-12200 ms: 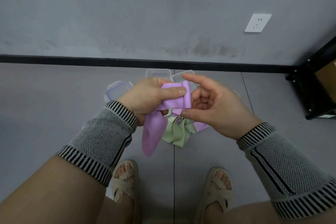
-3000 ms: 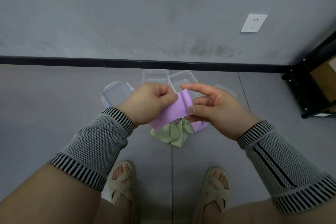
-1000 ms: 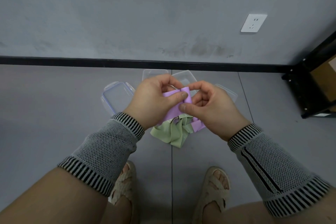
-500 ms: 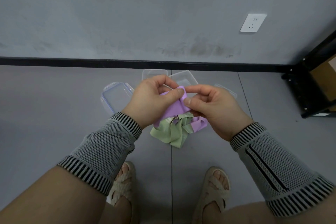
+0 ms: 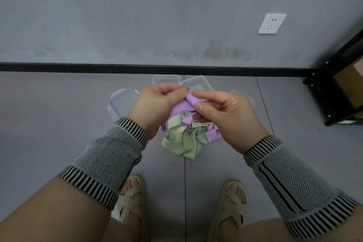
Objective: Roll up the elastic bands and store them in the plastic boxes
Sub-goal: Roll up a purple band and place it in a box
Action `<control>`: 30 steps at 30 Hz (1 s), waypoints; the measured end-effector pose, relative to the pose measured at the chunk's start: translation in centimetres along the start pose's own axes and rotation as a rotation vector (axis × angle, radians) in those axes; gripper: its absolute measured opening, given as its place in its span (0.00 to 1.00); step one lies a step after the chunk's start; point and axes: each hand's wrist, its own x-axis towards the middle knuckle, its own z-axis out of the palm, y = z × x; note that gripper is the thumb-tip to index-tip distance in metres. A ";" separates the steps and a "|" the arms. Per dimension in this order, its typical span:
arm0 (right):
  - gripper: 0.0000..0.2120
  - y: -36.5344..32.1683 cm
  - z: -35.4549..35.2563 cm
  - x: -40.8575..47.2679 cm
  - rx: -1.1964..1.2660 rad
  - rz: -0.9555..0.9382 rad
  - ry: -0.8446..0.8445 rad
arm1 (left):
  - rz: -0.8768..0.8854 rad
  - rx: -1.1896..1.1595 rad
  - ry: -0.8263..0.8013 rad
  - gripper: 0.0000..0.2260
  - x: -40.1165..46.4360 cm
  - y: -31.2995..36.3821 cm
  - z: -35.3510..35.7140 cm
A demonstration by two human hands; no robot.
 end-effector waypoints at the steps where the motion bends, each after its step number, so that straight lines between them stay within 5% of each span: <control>1: 0.11 0.0 0.0 0.0 -0.003 -0.008 0.008 | 0.001 -0.002 -0.003 0.08 -0.1 0.1 0.0; 8: 0.09 -0.2 -0.1 -0.3 -0.034 -0.077 0.041 | 0.004 0.059 -0.041 0.09 -0.6 0.4 0.0; 17: 0.11 0.7 -0.3 0.7 0.061 0.160 -0.031 | 0.129 0.215 -0.027 0.06 -0.5 0.1 -0.1; 30: 0.10 1.3 -0.9 0.9 -0.005 0.198 -0.036 | 0.237 0.478 -0.061 0.08 0.3 -0.8 -0.9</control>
